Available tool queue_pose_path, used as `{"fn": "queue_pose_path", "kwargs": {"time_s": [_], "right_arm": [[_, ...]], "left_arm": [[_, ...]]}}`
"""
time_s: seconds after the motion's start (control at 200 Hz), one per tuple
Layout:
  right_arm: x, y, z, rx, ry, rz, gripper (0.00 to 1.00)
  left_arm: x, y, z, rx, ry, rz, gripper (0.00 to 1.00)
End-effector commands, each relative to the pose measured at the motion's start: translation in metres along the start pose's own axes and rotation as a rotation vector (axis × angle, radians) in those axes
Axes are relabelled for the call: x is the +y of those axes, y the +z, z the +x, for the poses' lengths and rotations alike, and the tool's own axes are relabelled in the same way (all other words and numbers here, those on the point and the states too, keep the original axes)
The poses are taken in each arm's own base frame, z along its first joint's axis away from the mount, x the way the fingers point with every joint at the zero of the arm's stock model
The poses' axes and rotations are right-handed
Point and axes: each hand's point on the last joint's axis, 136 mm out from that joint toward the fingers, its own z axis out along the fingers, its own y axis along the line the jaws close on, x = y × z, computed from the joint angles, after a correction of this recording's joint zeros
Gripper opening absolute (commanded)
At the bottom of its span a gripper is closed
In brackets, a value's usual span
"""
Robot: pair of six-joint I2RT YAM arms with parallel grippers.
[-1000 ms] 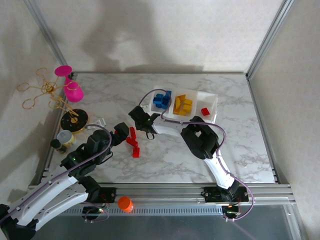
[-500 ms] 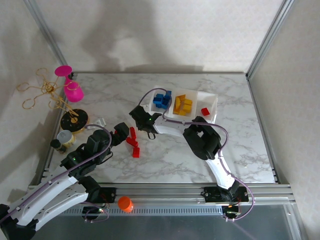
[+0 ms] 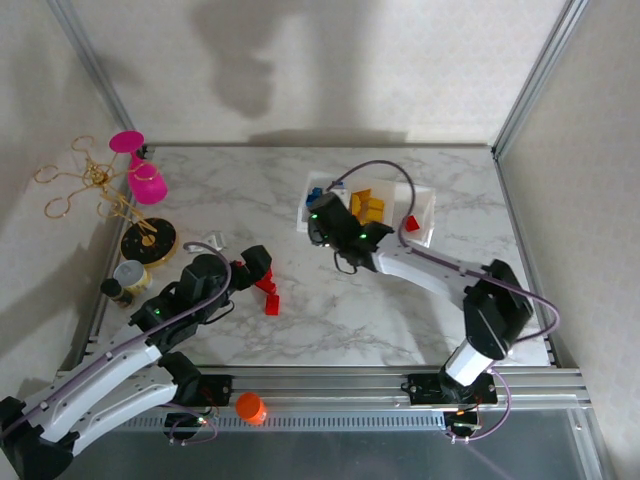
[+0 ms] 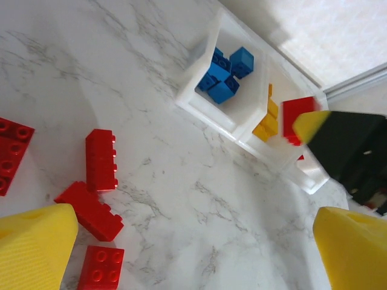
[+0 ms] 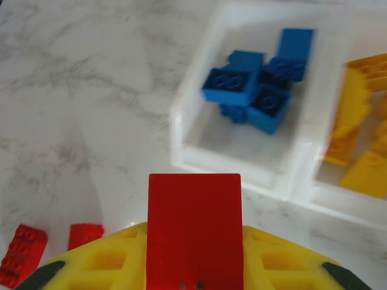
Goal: Sort the legos into containers by color
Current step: Place the lego in the container.
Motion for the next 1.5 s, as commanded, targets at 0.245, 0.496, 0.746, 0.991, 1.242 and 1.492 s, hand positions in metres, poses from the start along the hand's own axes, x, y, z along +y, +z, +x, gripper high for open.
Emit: {"fn": "queue_pose_path", "kwargs": {"time_s": [0.245, 0.496, 0.746, 0.991, 1.242, 1.492], "right_arm": [[-0.151, -0.003, -0.026, -0.04, 0.149, 0.265, 0.32], [-0.203, 0.036, -0.04, -0.015, 0.156, 0.349, 0.32], [-0.24, 0.072, -0.05, 0.013, 0.199, 0.402, 0.33], [-0.245, 0.083, -0.057, 0.03, 0.196, 0.409, 0.5], [-0.216, 0.051, -0.07, -0.018, 0.173, 0.347, 0.57], [-0.143, 0.022, -0.041, -0.002, 0.097, 0.218, 0.63]], "left_arm": [[-0.048, 0.02, 0.006, 0.058, 0.039, 0.145, 1.0], [-0.063, 0.037, 0.011, 0.085, 0.056, 0.156, 1.0], [-0.074, 0.045, 0.014, 0.096, 0.072, 0.168, 1.0], [-0.073, 0.047, 0.012, 0.089, 0.083, 0.149, 0.99], [-0.068, 0.039, 0.002, 0.051, 0.1, 0.119, 1.0], [-0.049, 0.024, -0.005, 0.011, 0.092, 0.062, 1.0]]}}
